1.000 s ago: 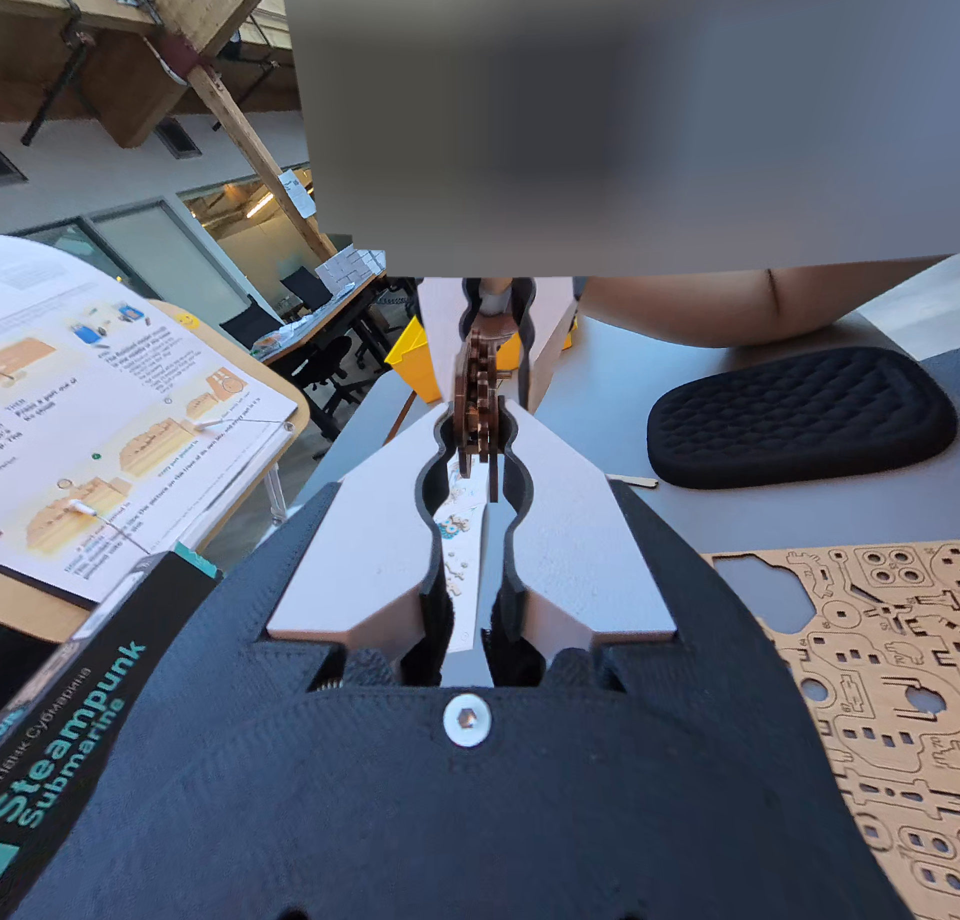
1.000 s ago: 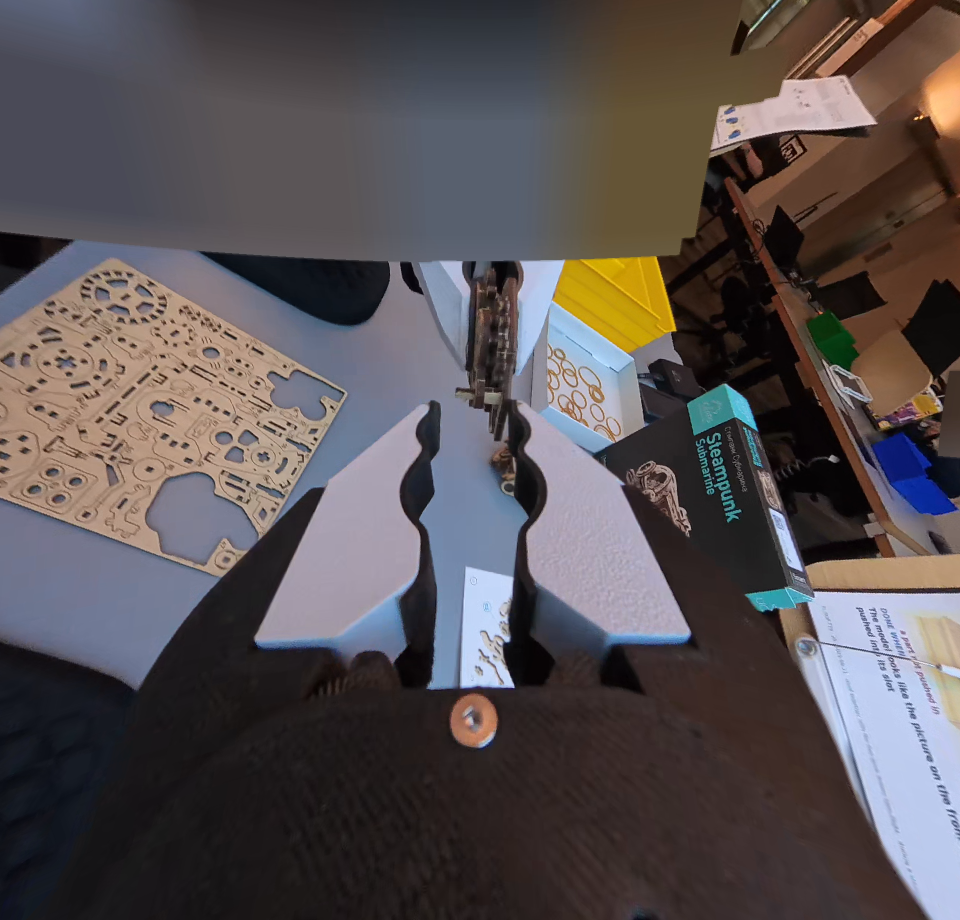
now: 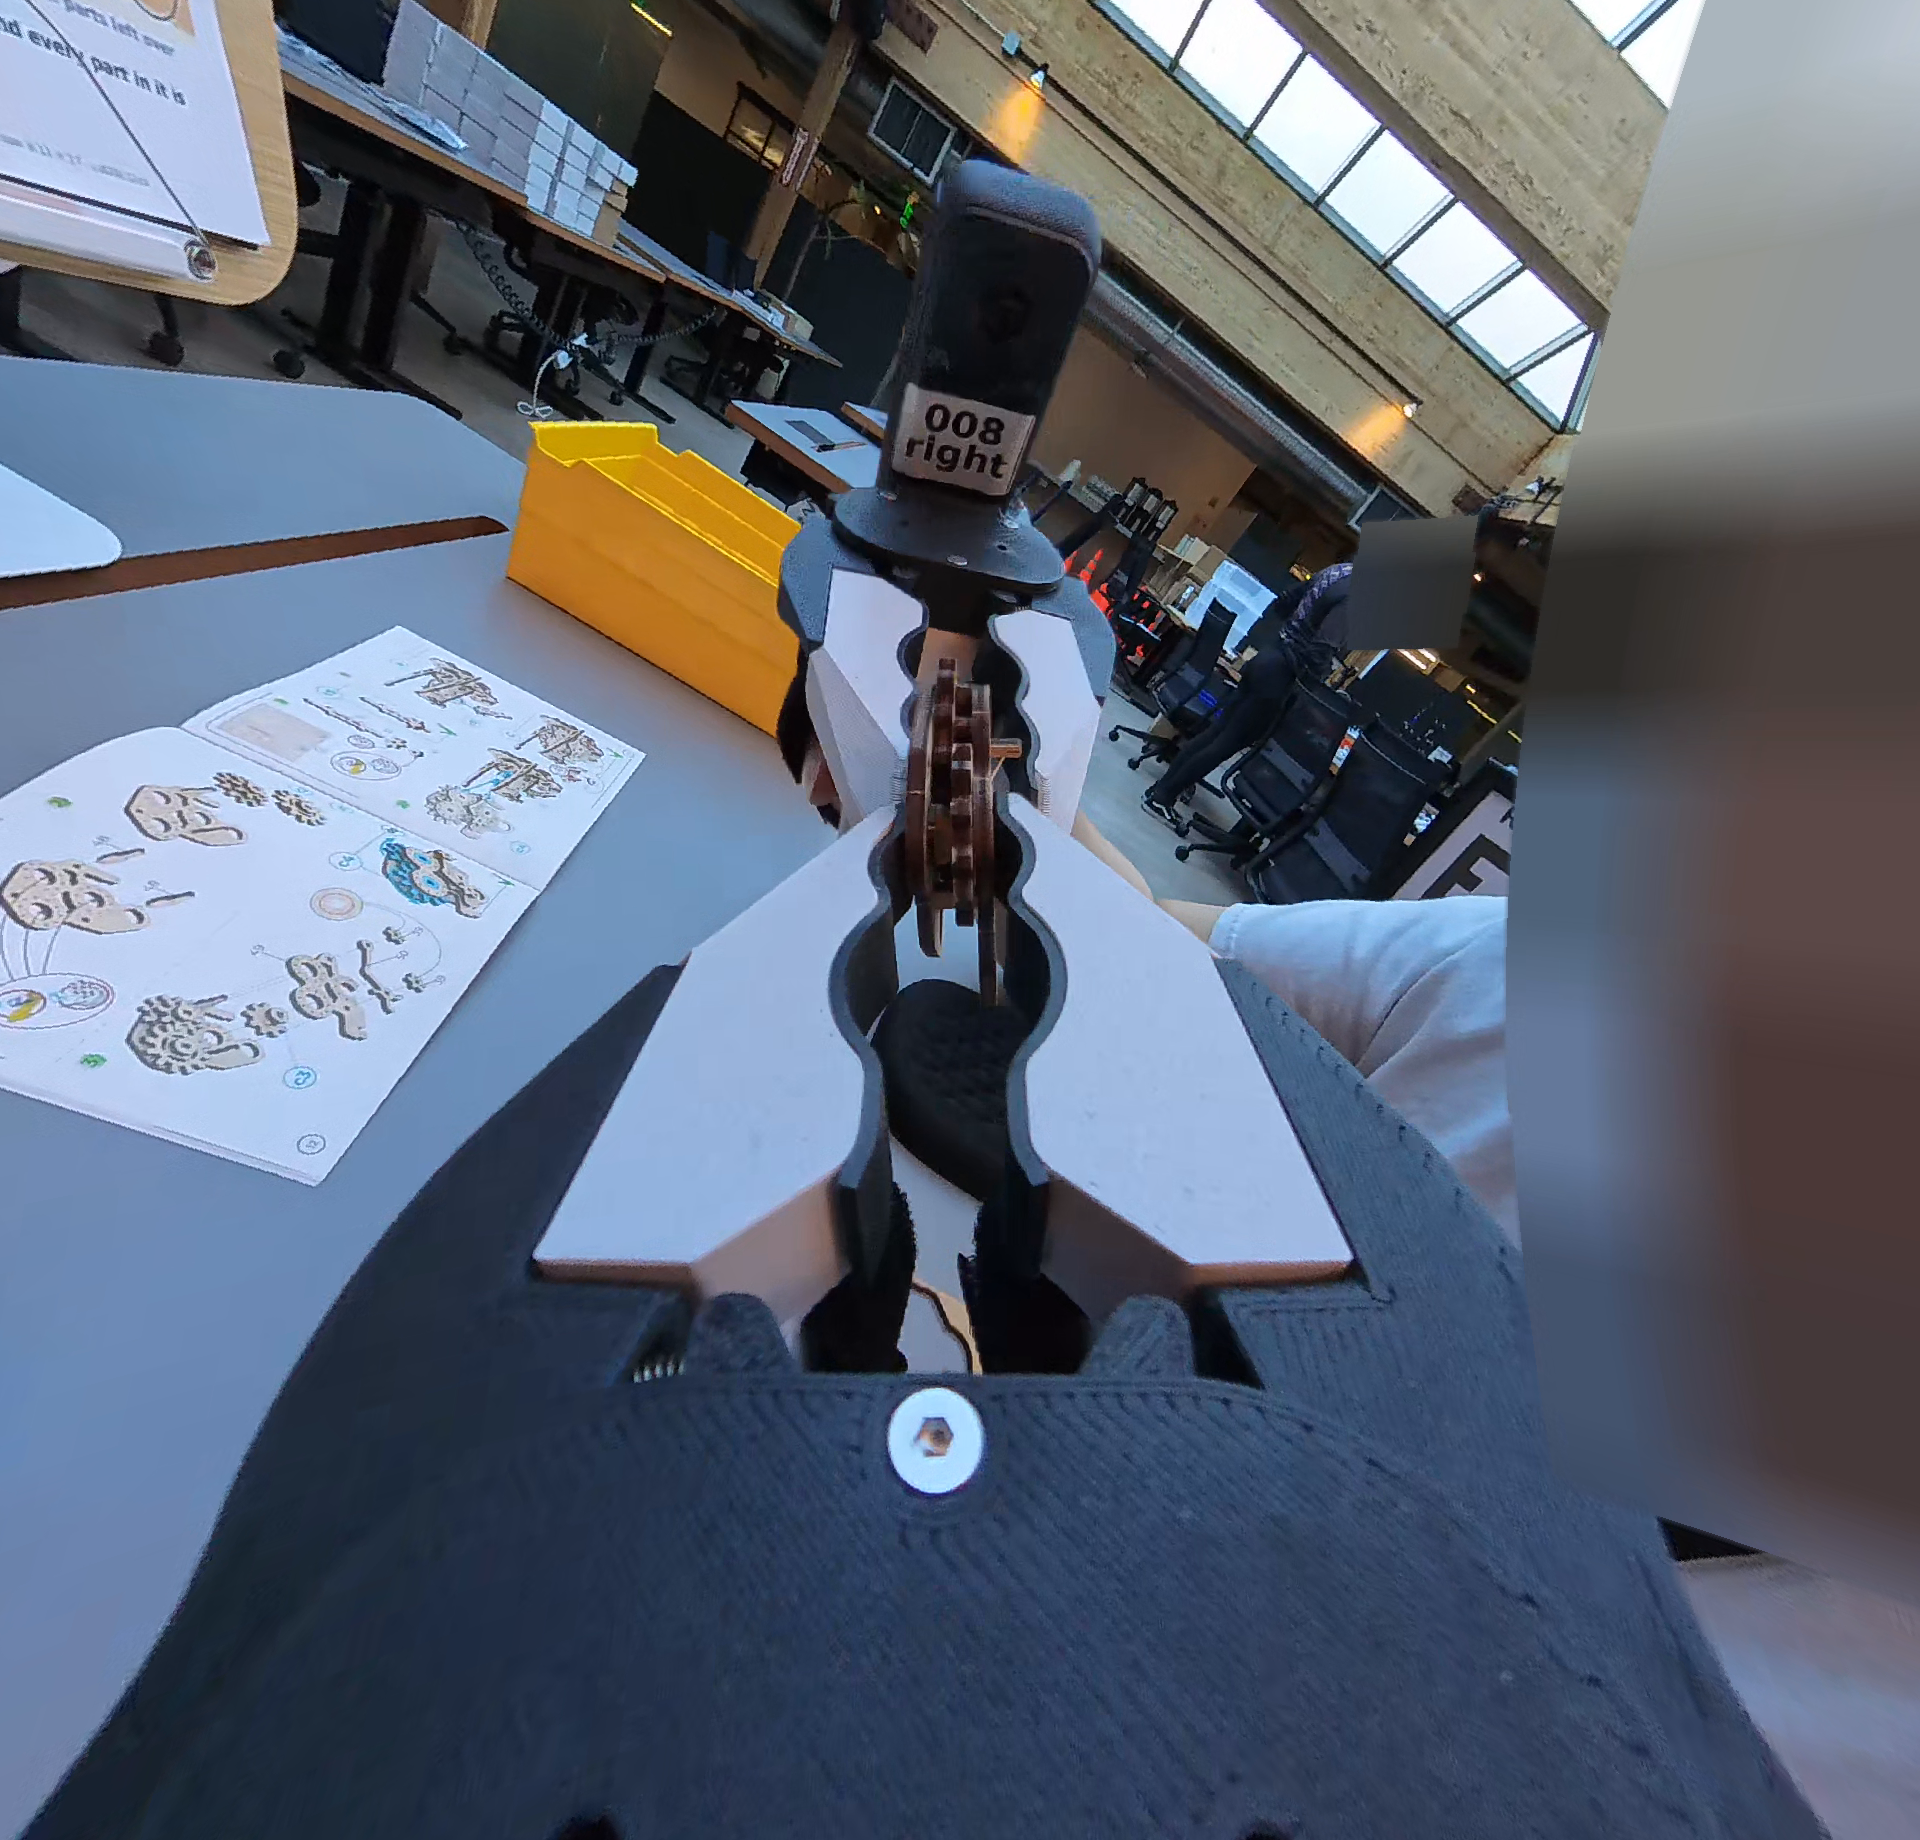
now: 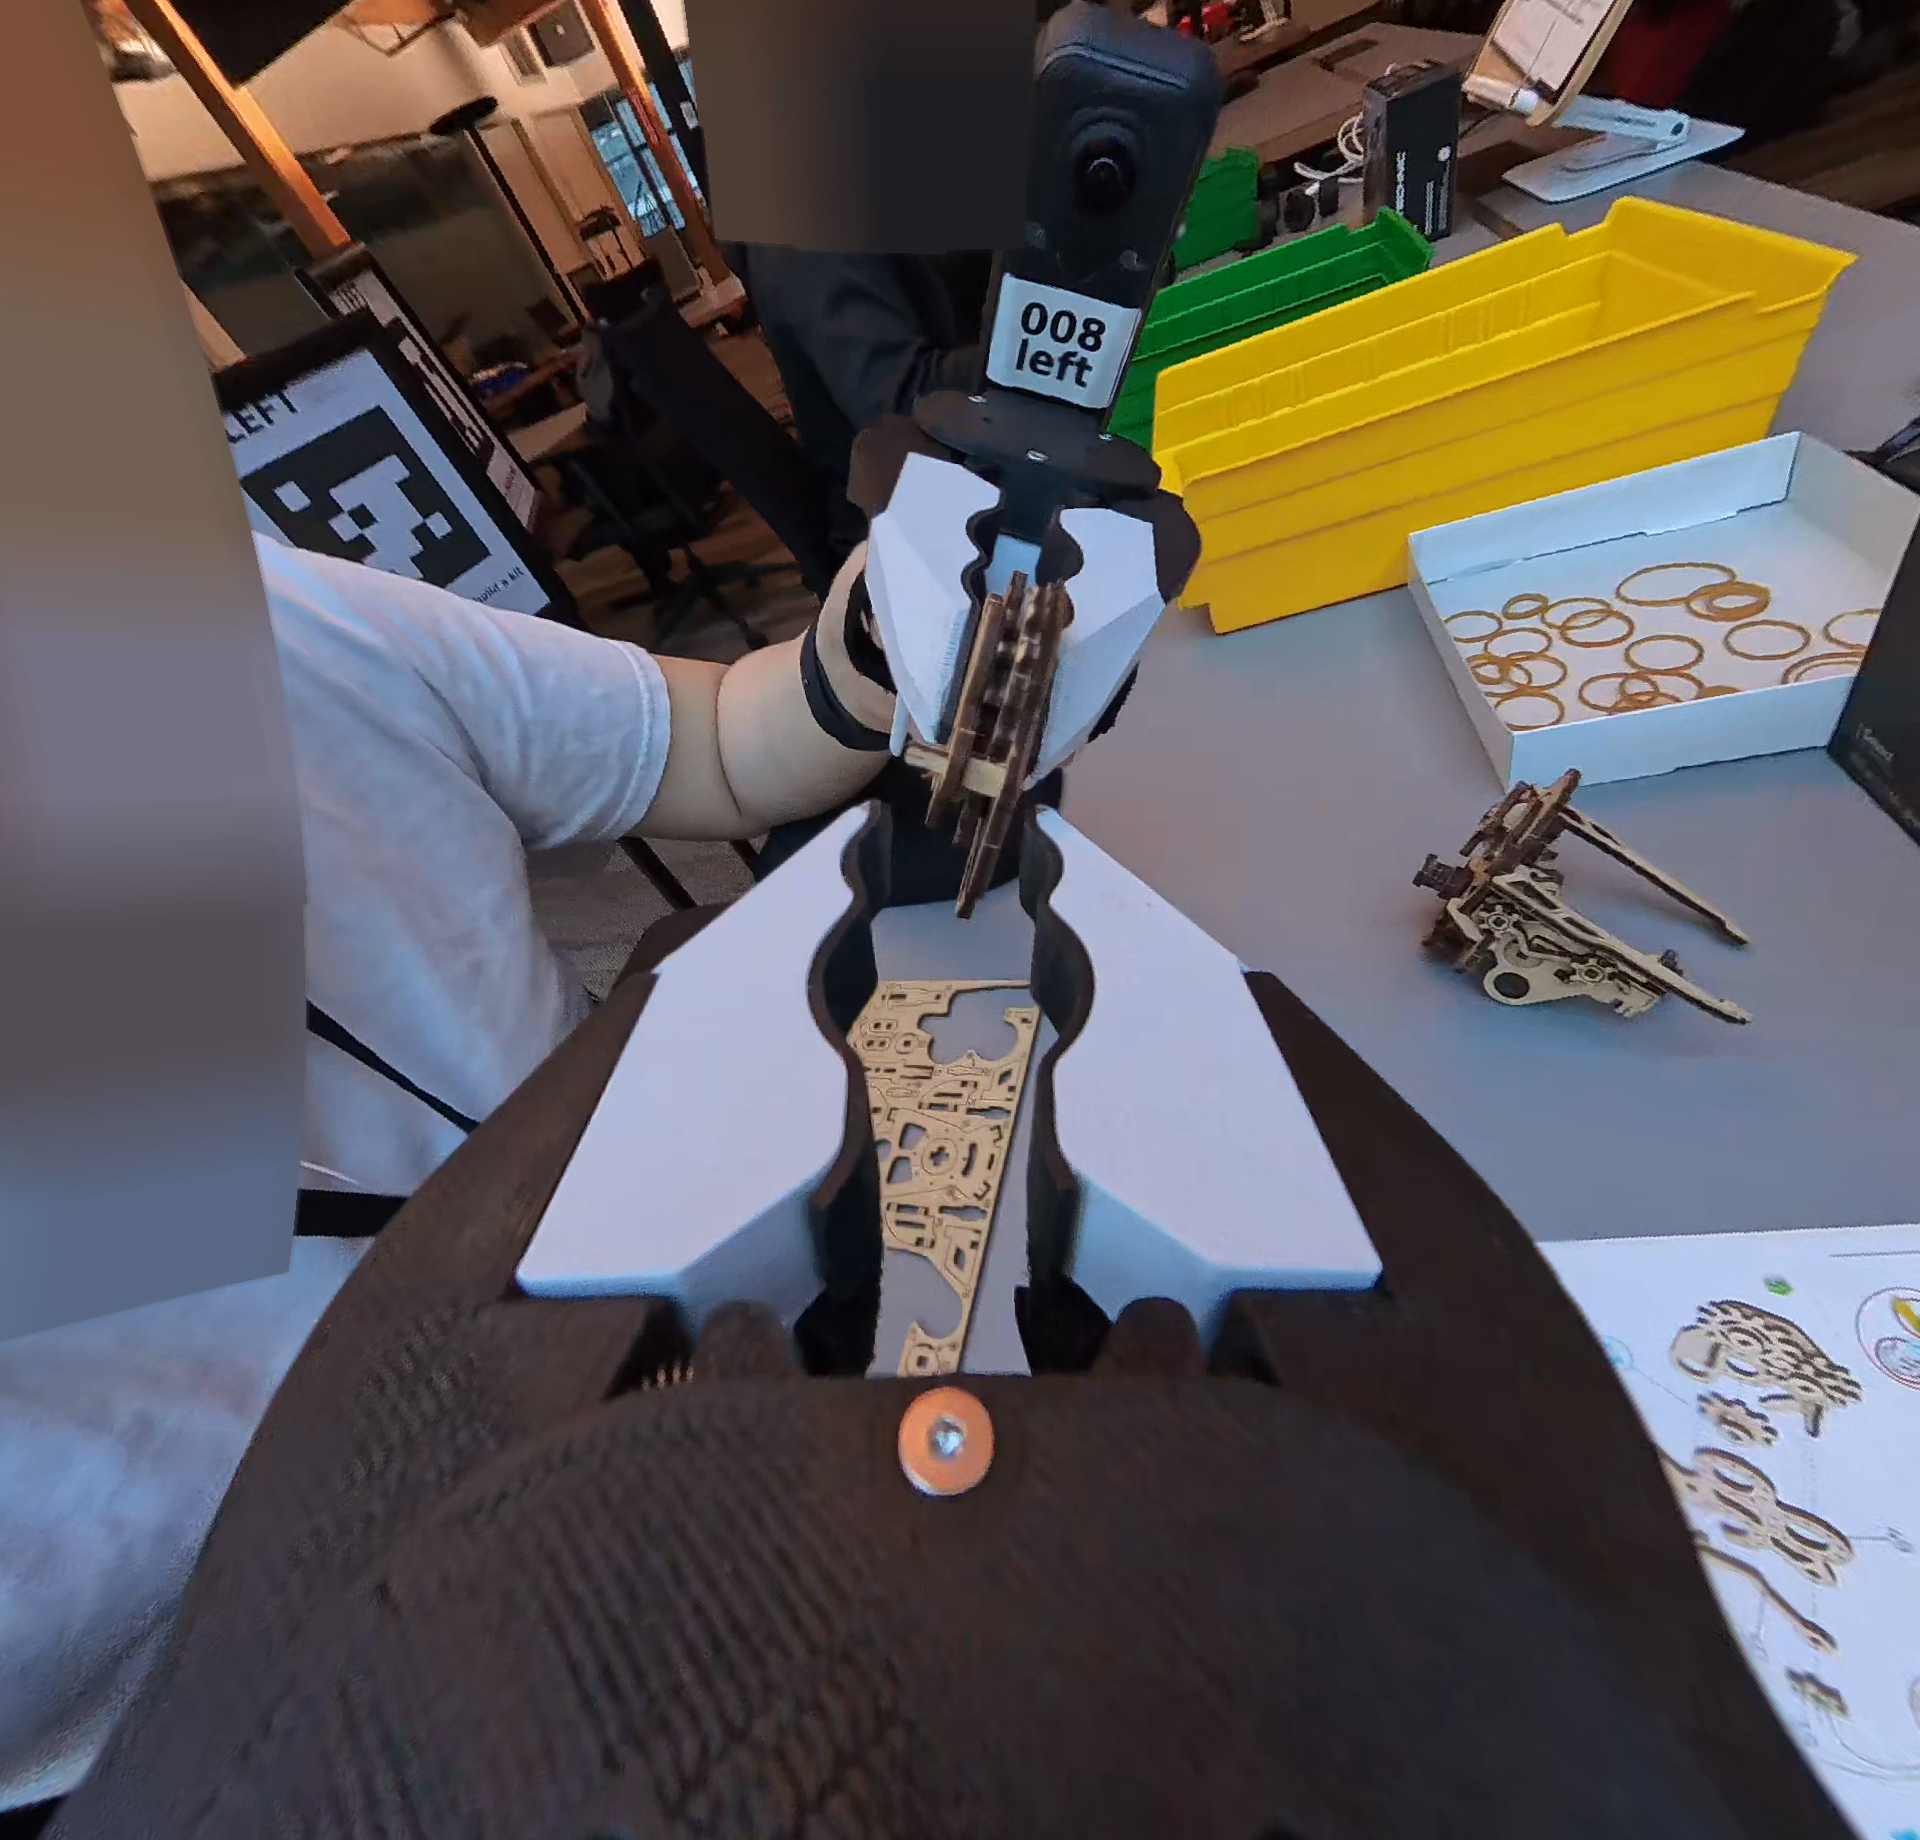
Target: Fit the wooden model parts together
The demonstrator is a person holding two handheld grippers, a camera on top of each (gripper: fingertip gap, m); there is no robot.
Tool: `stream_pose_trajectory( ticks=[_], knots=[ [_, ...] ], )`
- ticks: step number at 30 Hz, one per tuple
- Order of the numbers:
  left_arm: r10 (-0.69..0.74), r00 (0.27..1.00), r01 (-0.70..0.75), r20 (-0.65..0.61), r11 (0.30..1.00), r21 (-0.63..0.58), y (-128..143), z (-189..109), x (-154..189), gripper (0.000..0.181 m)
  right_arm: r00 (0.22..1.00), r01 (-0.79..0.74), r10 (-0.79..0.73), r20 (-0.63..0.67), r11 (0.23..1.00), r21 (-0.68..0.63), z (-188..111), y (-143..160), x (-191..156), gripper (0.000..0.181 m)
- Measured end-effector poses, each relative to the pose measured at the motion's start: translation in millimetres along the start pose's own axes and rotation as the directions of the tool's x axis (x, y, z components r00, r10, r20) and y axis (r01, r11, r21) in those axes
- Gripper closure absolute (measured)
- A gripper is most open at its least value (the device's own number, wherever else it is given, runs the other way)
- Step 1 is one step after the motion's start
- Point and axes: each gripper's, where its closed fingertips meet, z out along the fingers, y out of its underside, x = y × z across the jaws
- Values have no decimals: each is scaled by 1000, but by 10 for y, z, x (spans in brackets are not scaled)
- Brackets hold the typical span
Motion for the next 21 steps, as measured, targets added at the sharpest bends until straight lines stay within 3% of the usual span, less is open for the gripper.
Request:
stream_pose_trajectory(
  ticks=[10,14,21],
  knots=[
    [-23,999,22,39,999,27,-38,-25,-94,169,995,-100,102,-23,992,82,0,-79,131,170],
    [-26,1000,25,16,997,70,-166,-86,-48,149,991,-135,136,0,984,117,-47,-128,139,170],
    [61,997,-68,56,991,114,-327,-278,-117,152,987,-163,162,23,972,170,-134,-217,151,170]
  ],
)
